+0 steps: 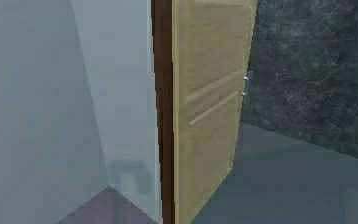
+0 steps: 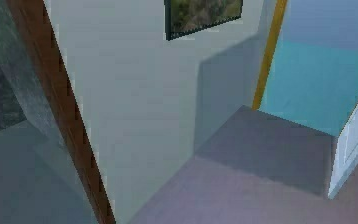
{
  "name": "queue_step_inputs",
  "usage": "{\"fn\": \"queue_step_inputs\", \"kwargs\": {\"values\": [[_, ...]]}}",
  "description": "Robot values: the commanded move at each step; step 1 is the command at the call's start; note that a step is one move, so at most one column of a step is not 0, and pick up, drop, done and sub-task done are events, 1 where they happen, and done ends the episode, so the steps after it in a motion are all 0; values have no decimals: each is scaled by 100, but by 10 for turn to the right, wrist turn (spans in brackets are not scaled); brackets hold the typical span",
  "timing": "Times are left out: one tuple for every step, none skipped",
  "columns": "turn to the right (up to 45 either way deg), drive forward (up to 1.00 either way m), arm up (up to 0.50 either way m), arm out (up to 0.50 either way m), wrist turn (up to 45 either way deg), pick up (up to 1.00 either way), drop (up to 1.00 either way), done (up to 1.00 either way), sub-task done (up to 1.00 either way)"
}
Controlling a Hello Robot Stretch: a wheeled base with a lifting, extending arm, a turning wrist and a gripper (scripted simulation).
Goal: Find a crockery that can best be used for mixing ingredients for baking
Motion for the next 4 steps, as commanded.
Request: {"fn": "queue_step_inputs", "kwargs": {"values": [[270, 0, 0, 0, 0, 0, 0, 0, 0], [0, 100, 0, 0, 0, 0, 0, 0, 0], [30, 0, 0, 0, 0, 0, 0, 0, 0], [450, 0, 0, 0, 0, 0, 0, 0, 0]]}}
